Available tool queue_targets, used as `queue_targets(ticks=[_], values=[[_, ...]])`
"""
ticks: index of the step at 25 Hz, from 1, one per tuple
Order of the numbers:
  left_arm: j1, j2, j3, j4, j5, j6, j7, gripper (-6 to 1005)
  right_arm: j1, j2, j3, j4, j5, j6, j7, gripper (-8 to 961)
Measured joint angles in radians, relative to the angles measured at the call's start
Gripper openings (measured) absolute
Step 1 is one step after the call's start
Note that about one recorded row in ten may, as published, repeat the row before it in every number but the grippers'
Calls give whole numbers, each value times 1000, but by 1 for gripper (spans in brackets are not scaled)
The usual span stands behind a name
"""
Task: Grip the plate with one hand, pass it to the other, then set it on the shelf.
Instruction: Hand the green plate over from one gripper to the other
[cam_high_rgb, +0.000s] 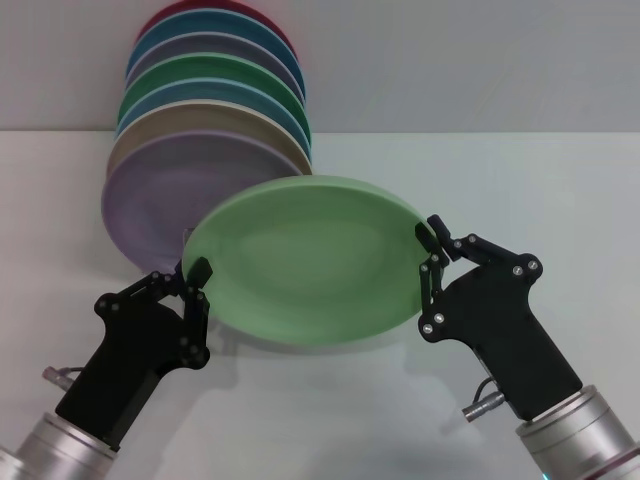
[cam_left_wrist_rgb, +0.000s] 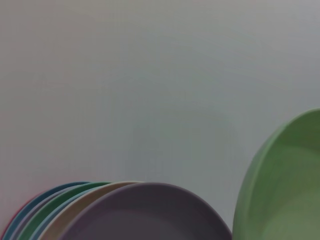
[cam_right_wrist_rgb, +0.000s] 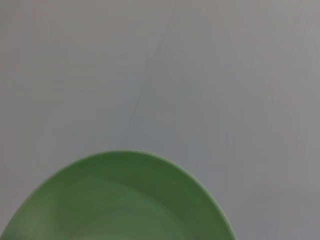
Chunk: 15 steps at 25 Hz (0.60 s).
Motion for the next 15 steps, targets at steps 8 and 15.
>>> queue_targets(ticks=[8,15], values=[[-4,-1,-4,-5,-6,-2,0,55,0,0,1,0,-3,5,1,77],[-4,-1,-6,-5,-7,-3,2,44,7,-2,-14,-14,-6,-1,1,81]])
